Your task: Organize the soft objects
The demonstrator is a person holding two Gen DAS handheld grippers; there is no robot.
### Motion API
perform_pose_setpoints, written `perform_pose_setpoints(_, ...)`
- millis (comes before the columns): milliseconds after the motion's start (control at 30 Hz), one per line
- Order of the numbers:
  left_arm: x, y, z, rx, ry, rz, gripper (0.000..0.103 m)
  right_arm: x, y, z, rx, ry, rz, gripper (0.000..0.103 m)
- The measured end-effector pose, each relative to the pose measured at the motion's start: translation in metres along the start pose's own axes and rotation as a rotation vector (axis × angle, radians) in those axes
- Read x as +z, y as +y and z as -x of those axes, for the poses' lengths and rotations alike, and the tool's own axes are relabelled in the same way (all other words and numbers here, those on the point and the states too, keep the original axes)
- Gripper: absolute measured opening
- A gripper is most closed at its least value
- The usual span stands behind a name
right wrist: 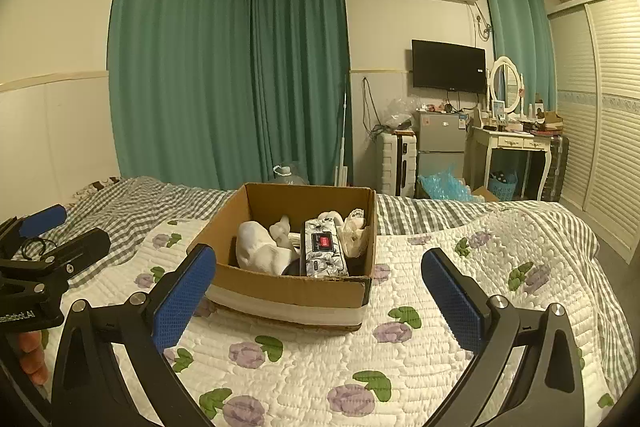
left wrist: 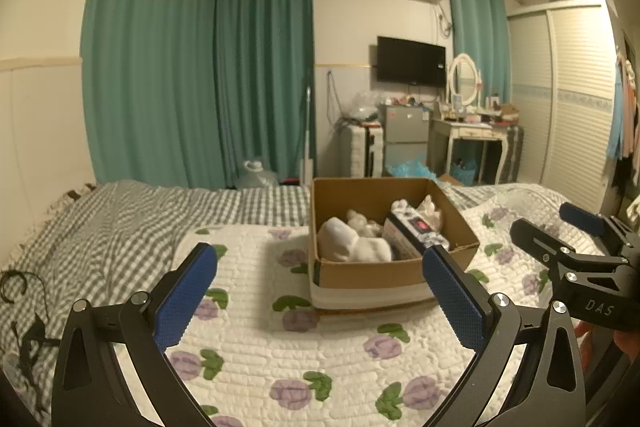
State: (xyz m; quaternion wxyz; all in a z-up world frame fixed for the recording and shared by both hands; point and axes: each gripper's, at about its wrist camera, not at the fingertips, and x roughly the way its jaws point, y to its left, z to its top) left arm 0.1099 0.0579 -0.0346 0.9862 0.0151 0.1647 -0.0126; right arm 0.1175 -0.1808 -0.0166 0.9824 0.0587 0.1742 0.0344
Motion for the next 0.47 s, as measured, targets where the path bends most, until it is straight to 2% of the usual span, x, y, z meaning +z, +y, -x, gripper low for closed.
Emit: perform_pose_setpoints(467, -0.0010, 0.0033, -0.0004, 0.003, -0.002, 0.005, 0.103, -0.0020, -0.0024, -0.0044, -0.001, 0.022, -0.008, 0.103)
